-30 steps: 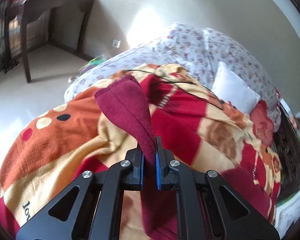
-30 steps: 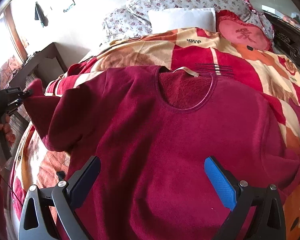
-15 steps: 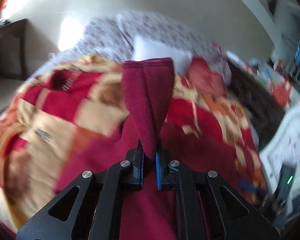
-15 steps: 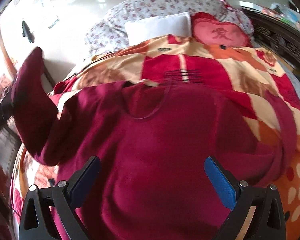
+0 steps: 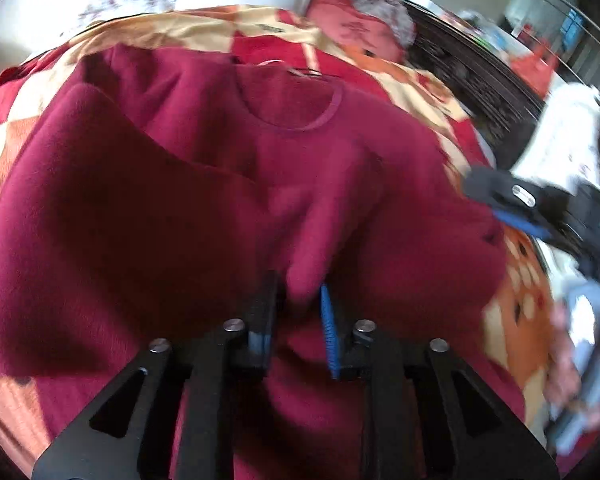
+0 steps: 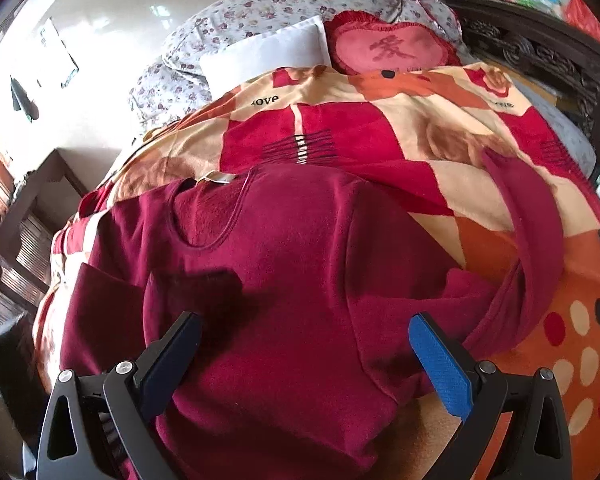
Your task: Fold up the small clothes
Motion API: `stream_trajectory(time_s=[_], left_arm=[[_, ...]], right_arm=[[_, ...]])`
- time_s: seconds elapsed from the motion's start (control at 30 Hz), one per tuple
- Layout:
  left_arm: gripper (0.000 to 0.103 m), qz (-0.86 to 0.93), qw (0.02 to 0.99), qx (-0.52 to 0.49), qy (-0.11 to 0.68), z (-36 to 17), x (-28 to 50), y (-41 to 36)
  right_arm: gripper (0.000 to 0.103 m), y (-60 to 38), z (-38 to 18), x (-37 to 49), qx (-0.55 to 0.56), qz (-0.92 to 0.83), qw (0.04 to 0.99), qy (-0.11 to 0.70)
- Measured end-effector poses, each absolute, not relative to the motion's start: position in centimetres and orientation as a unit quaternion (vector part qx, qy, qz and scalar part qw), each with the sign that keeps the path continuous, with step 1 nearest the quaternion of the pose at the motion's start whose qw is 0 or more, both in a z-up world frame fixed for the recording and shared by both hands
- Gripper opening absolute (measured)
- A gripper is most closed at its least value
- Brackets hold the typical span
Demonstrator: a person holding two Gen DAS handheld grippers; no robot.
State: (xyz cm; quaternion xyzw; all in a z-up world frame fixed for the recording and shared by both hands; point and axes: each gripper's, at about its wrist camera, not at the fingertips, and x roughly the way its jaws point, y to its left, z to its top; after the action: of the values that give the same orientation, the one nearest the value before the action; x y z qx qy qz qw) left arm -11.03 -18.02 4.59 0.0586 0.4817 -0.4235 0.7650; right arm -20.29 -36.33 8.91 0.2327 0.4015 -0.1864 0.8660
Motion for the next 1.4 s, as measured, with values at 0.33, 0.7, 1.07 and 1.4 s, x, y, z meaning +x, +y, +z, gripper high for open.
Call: stream_trajectory(time_s=[0.33, 0.7, 1.07, 1.4], left_arm=[[0.055, -0.381, 0.838, 0.081, 0.383, 10.6, -11.3, -8.8], [0.055, -0.261, 0.855, 0.032, 0.447, 5.4, -4.8, -4.4], [0.055, -0.254, 0.862, 0.019, 0.438, 6.2, -4.7, -5.0], [0.055, -0.231, 0.855, 0.047, 0.463, 3.8, -3.6, -5.8]], right_arm=[[0.103, -34.6, 7.7, -18.1, 0.213, -0.149, 0.870, 0.419], [0.014, -32.8, 4.3, -14.9, 0.143, -0.101, 0.875, 0.452], [0.005, -38.6, 11.4, -18.8, 0.123, -0.209, 0.897, 0.370], [0.016, -40.0, 9.7, -18.7, 0.122, -0.260, 0.872, 0.396]])
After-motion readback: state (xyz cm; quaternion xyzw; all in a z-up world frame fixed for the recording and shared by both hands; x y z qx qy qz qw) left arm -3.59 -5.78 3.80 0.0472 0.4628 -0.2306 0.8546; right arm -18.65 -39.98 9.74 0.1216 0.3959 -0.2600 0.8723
